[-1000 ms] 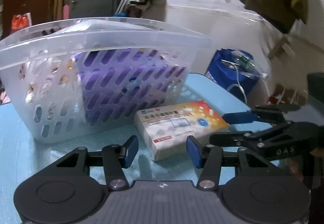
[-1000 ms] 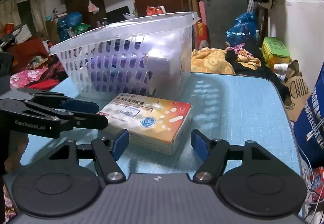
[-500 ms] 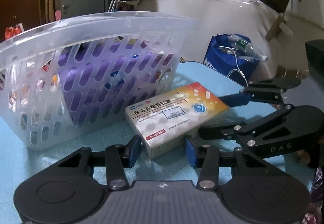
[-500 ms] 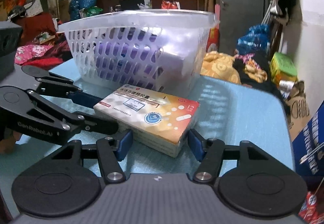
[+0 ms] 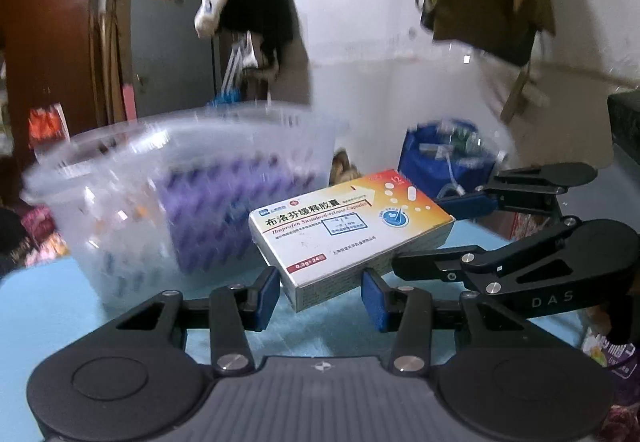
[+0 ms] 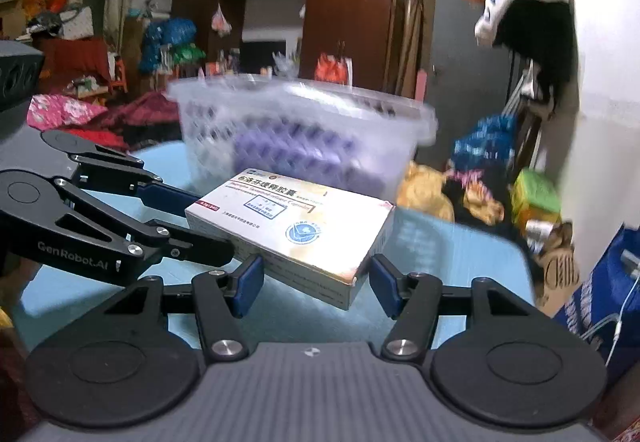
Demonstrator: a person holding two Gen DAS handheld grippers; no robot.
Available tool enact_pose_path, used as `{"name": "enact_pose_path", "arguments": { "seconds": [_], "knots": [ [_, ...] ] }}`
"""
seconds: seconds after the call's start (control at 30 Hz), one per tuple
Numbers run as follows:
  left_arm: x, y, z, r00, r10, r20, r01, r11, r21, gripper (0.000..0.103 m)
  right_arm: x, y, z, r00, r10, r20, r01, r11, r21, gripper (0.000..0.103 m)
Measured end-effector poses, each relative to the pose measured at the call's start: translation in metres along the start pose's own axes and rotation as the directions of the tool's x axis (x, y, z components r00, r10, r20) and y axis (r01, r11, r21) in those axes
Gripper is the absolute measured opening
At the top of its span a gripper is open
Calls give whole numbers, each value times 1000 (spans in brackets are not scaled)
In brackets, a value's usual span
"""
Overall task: Organize objects
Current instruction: 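Carry the medicine box into the basket and open both grippers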
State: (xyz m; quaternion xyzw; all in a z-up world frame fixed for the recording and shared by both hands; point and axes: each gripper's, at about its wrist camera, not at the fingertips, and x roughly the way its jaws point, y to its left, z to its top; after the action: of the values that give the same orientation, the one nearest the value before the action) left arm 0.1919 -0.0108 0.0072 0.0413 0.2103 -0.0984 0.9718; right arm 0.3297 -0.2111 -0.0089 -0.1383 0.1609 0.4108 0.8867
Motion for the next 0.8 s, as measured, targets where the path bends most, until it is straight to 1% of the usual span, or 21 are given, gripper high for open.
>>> {"name": "enact_pose_path", "arguments": {
  "seconds": [0.17,0.27,0.37,0.5,0.57,0.6,0.7,0.8],
  "knots": [
    [-42,5,25,993,35,110,-39,999,32,49,-24,22,30,995,-13,94,17,999,-33,61],
    [-53,18,49,986,50,157,-57,998,40,49,-23,26,57,992,-12,127,19,999,-49,61],
    [-53,36,74,981,69,182,-79,996,47,49,-10,22,85,989,-2,148,9,999,-49,61],
    [-39,69,98,978,78,194,-83,996,14,48,19,12,116,988,17,152,-12,999,-33,61],
    [-27,86,105,979,84,186,-84,996,-9,48,33,7,126,989,24,145,-21,1000,-17,60],
    [-19,95,107,980,90,175,-88,996,-16,47,46,6,132,990,22,137,-19,1000,-19,60],
    [2,114,108,984,107,143,-103,994,-35,47,72,8,135,995,12,103,-9,999,-31,59],
    [18,127,104,985,116,130,-109,992,-59,46,93,9,132,997,5,73,-2,999,-36,59]
  ]
}}
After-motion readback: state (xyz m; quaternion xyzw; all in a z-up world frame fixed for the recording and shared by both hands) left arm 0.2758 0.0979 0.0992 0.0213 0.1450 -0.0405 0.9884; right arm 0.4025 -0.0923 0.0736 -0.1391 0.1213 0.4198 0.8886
